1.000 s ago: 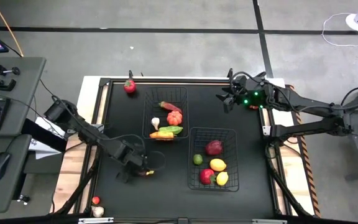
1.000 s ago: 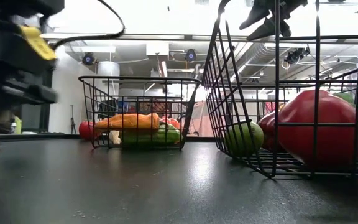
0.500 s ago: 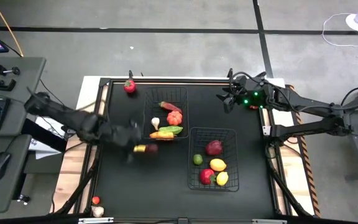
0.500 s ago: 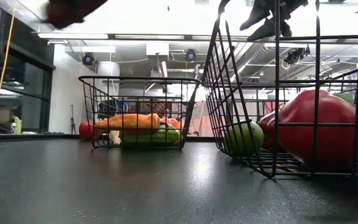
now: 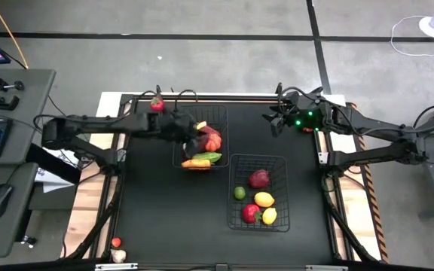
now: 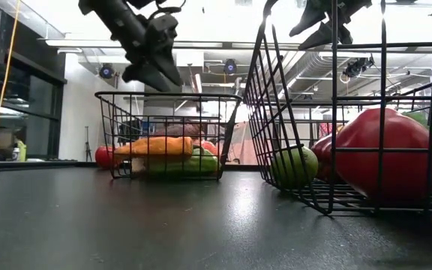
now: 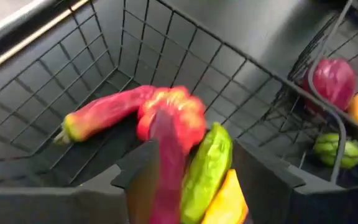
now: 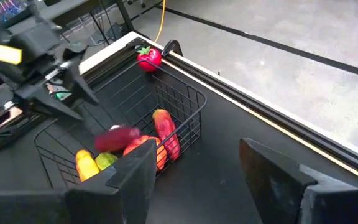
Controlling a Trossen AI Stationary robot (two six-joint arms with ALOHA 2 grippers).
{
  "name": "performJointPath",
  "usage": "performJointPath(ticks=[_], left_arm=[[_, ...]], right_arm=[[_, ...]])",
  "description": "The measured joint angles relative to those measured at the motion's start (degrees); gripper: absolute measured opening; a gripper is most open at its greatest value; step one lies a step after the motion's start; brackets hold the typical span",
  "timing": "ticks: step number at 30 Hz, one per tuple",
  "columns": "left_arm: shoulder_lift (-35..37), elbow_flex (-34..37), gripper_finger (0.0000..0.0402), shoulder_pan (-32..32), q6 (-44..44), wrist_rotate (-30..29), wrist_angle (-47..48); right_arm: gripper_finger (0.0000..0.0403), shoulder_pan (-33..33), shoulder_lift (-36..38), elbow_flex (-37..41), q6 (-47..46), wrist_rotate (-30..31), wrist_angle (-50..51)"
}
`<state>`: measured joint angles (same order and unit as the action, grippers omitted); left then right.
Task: Sort produce into baskets
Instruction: Put the red chili pepper into the top black wire basket, then put the red bell pepper into the bottom black wire basket
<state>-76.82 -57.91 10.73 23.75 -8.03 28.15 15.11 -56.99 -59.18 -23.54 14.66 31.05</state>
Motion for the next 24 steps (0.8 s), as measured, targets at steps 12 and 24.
performJointPath(ticks=[12, 24], left_arm=[[5.5, -6.0, 0.0250, 4.1, 1.2, 5.9, -3.2], [14.0, -6.3, 0.0250, 3.9, 4.7, -1.2, -0.4]], right_arm=[[0.0223, 9.6, -0.9, -0.1, -18.8, 9.8, 12.8], [0.0223, 25.8, -8.6, -0.1, -22.7, 9.3, 25.4]])
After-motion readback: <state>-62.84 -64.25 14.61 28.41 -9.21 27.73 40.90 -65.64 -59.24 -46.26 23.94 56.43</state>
